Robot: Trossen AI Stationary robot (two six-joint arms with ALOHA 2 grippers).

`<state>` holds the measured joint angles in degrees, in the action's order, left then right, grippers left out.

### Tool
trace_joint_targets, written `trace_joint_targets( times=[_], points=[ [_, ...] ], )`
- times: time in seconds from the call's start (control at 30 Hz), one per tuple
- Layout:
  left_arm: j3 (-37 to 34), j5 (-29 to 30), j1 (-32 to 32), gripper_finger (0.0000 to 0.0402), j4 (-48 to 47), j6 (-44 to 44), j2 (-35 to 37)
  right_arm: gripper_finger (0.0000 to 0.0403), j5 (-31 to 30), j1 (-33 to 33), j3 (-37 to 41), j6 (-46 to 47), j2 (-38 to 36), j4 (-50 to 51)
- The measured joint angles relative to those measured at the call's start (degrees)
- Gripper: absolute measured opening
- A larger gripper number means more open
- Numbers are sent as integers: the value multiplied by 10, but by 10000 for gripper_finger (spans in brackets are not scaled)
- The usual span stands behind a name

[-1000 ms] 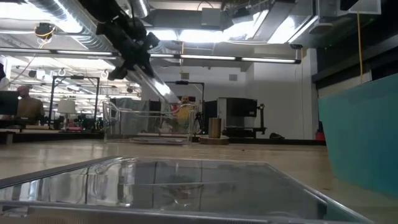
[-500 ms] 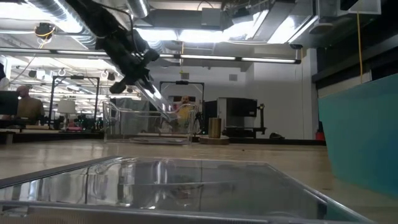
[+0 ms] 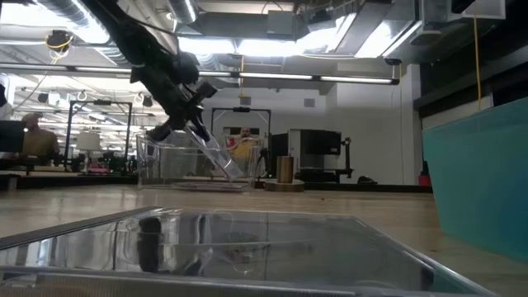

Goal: Pick & place jewel cases by type
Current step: Put the left black cd case into the transparent bin

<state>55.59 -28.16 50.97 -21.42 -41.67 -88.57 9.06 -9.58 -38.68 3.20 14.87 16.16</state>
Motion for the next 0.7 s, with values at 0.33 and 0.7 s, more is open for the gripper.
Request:
trace_joint_targets(
  times=[0.33, 0.7],
  points=[
    [0, -3, -11, 43, 40, 12, -42, 12, 0, 0, 0, 5, 0, 0],
    [0, -11, -6, 114, 24, 40, -32, 12, 0, 0, 0, 3, 0, 1]
  ],
)
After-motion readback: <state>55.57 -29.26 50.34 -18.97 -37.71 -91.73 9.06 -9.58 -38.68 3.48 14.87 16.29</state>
